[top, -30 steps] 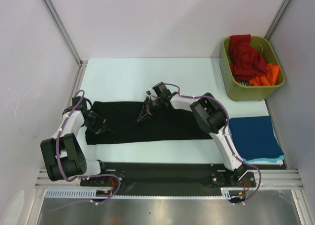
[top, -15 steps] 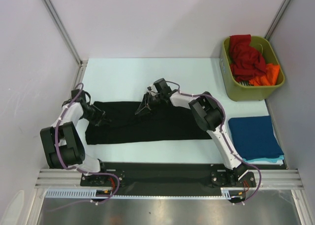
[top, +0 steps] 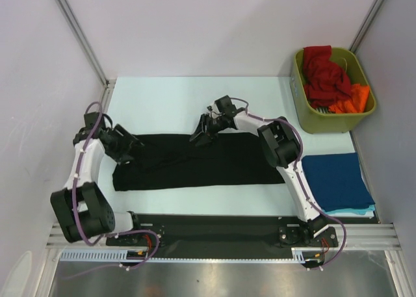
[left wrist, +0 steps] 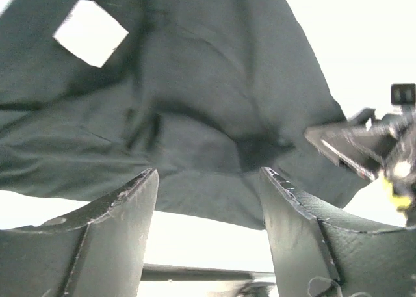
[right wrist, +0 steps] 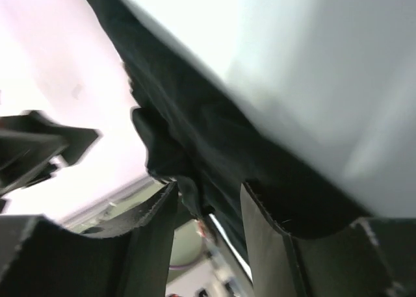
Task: Fold and stack the t-shirts
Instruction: Fold the tshirt
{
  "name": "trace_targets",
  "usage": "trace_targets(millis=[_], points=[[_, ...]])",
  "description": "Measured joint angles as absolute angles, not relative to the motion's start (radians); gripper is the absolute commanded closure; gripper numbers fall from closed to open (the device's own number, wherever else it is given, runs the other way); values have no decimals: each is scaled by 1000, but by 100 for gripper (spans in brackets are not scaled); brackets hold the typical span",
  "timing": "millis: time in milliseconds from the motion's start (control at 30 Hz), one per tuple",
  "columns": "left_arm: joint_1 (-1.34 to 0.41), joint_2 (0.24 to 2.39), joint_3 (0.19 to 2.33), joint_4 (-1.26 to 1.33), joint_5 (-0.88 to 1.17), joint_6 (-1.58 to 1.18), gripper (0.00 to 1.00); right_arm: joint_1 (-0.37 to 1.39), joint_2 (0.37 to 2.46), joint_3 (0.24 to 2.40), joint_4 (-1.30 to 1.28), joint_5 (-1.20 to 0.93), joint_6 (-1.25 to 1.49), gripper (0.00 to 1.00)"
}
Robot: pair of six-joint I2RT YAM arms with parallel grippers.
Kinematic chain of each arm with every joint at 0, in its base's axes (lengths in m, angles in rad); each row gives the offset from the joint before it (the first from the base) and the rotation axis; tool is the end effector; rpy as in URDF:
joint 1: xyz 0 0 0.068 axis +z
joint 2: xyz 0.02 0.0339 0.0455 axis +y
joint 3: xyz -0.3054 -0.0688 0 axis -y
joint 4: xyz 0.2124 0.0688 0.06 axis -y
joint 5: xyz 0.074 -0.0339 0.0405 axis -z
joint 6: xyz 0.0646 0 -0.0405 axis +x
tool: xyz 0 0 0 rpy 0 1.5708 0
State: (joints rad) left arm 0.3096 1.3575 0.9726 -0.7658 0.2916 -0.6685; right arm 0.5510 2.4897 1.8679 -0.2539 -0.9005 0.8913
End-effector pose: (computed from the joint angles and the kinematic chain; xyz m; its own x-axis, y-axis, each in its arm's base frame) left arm 0.2249 0.0524 0.2638 -0.5708 -0.8059 -0.1574 -0.6804 0.5715 -0.4588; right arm 0.4365 0.3277 0.1362 -0.9968 -0.0453 0.0657 0.0359 0.4803 0.8764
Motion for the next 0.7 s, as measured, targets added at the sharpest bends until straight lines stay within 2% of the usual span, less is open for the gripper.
trace_targets(millis=[67, 100, 200, 233, 300, 333, 433, 700], points=[[265, 1305, 972, -765, 296, -648, 34, 555, 2481, 1888, -320, -889, 822, 50], [239, 1287, 970, -763, 300, -642, 43, 559, 2474, 1891, -344, -887, 799, 50], [182, 1242, 915, -726, 327, -635, 53, 586, 2437, 1892, -403, -879, 731, 57], [168, 1225, 883, -715, 340, -636, 60, 598, 2425, 1892, -413, -875, 716, 61], [152, 1203, 825, -706, 361, -640, 64, 620, 2408, 1892, -428, -869, 693, 69], [146, 1203, 805, -704, 372, -640, 65, 629, 2400, 1892, -437, -863, 680, 78], [110, 1225, 784, -686, 395, -648, 64, 672, 2388, 1892, -435, -846, 670, 87], [-20, 1256, 777, -578, 411, -699, 64, 750, 2387, 1891, -397, -801, 695, 94]])
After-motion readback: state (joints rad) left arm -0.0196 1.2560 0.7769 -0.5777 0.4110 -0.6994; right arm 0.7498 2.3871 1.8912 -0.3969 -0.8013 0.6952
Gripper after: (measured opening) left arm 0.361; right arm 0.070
